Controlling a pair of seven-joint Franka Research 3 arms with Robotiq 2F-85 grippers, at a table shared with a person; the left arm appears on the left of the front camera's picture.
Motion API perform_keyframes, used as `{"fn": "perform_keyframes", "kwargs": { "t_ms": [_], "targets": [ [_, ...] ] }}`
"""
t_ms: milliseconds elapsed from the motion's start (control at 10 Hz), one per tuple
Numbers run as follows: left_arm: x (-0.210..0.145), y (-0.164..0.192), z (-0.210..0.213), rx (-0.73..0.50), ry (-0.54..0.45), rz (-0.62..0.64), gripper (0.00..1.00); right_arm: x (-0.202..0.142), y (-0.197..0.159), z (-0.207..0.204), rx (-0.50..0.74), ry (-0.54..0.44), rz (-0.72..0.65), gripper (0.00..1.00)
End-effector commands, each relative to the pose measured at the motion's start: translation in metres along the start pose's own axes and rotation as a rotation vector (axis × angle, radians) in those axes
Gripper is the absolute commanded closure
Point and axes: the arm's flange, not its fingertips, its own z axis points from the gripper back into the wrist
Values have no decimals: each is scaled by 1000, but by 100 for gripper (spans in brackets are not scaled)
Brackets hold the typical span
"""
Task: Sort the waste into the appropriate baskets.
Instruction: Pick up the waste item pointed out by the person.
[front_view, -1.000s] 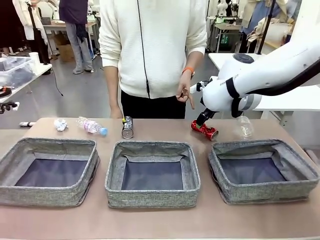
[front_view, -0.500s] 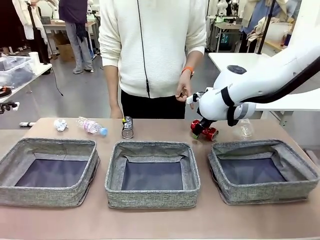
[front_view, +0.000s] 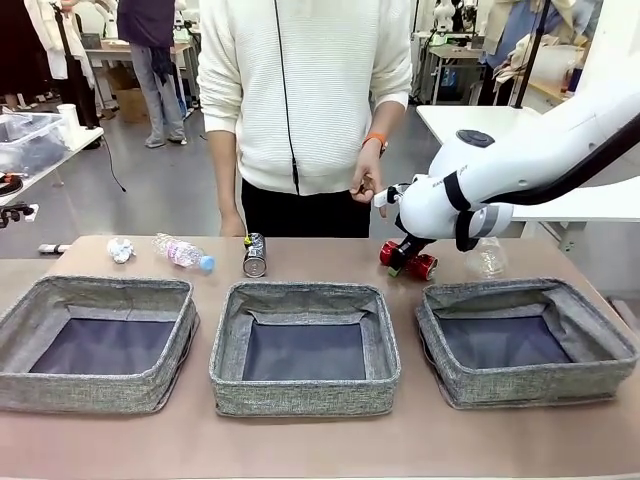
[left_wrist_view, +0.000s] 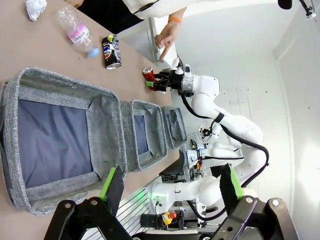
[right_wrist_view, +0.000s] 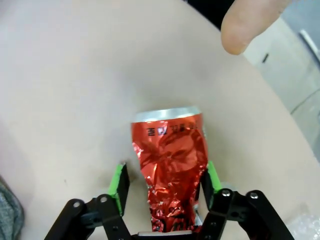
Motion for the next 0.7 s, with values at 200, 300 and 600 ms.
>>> {"fn": "perform_keyframes", "kwargs": {
  "t_ms": [200, 300, 600],
  "targets": [
    [0, -1, -1, -17, -7, -22, 0, -3, -5, 6, 28, 3, -15, 100],
    [0, -1, -1, -17, -7, -22, 0, -3, -6, 8, 31, 3, -21, 100],
    [0, -1, -1, -17, -7, -22, 0, -5, -10, 13, 31, -3, -33, 100]
  ]
}}
